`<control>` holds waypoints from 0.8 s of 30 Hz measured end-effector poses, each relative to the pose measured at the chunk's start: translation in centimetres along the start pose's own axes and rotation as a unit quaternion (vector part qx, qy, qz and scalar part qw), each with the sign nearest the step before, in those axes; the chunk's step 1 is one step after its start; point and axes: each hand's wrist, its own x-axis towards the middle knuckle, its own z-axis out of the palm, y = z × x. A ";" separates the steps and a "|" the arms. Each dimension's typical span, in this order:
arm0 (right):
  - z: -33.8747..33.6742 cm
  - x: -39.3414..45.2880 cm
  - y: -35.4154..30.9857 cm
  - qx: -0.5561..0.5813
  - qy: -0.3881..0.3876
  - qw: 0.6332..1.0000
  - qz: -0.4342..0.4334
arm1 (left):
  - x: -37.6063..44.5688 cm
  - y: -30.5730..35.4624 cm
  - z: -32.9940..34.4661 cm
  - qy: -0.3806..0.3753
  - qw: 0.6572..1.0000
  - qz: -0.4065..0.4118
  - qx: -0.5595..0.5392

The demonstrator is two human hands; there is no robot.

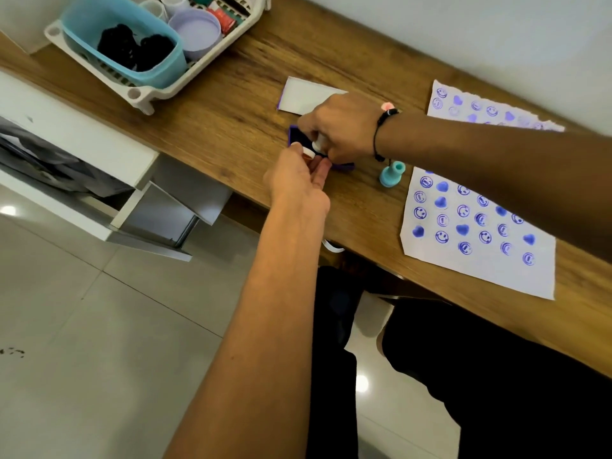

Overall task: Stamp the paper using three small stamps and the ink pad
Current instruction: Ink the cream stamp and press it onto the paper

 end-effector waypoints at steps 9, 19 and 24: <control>-2.4 -5.3 0.8 0.162 0.194 0.965 0.072 | -0.8 -0.3 -0.5 -0.014 0.999 0.024 0.028; 2.3 -22.1 1.0 0.291 0.233 0.869 0.324 | -4.8 -8.5 2.3 -0.225 0.932 -0.086 0.271; 6.3 -26.2 1.5 0.297 0.242 0.834 0.397 | -5.1 -12.6 3.4 -0.218 0.909 -0.078 0.347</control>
